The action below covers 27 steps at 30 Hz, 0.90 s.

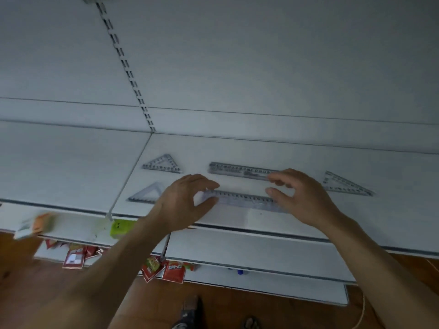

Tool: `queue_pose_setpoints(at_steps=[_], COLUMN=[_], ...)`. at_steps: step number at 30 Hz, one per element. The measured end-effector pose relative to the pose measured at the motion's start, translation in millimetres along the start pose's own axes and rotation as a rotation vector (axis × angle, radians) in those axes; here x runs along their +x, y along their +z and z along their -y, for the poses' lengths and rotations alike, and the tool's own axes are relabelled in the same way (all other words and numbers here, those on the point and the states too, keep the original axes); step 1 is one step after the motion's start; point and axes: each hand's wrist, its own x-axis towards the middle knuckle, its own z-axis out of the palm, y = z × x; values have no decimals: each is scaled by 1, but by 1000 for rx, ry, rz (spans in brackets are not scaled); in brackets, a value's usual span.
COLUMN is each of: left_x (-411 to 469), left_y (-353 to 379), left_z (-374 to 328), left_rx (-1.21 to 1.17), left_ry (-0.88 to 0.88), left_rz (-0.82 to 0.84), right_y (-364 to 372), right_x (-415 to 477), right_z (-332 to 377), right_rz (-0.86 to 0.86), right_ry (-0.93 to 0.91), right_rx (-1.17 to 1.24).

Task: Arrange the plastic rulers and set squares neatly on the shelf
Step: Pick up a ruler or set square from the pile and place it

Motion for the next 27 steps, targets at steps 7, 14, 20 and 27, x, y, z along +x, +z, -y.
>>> queue_pose_setpoints(at_steps=[7, 14, 20, 27], left_x=[-66, -147, -239, -331], left_y=[-49, -127, -215, -295], left_z=[-4, 33, 85, 148], left_rx=[173, 318, 380, 409], left_ry=[-371, -514, -644, -792], left_rz=[-122, -176, -197, -243], right_y=[55, 120, 201, 299], right_x=[46, 71, 83, 82], right_z=[70, 176, 303, 437], right_rz=[38, 203, 264, 354], right_ry=[-87, -180, -272, -416], right_rx=[167, 98, 74, 51])
